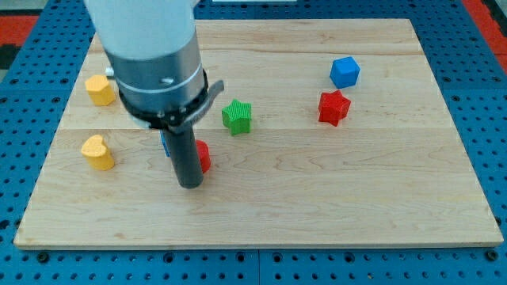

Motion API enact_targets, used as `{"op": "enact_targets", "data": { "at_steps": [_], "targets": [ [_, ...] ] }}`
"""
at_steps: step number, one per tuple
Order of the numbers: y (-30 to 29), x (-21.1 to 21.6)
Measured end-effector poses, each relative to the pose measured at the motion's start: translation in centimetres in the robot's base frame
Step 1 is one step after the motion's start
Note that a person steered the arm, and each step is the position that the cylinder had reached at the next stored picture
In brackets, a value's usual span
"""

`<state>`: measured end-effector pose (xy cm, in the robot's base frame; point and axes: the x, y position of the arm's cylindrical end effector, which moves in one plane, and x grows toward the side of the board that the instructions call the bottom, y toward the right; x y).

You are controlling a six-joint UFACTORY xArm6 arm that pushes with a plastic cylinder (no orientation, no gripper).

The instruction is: Move the green star above the red circle

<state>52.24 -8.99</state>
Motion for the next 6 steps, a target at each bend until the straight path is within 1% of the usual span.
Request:
{"op": "enact_targets", "data": {
  "at_steps": [1, 2, 3, 4, 5, 6],
  "targets": [
    [-0.8, -0.1],
    [7.6, 2.2],
    [12.4, -6.2],
    [9.7, -10.7],
    [7.0, -10.5],
    [3.3, -8.8]
  ]
}}
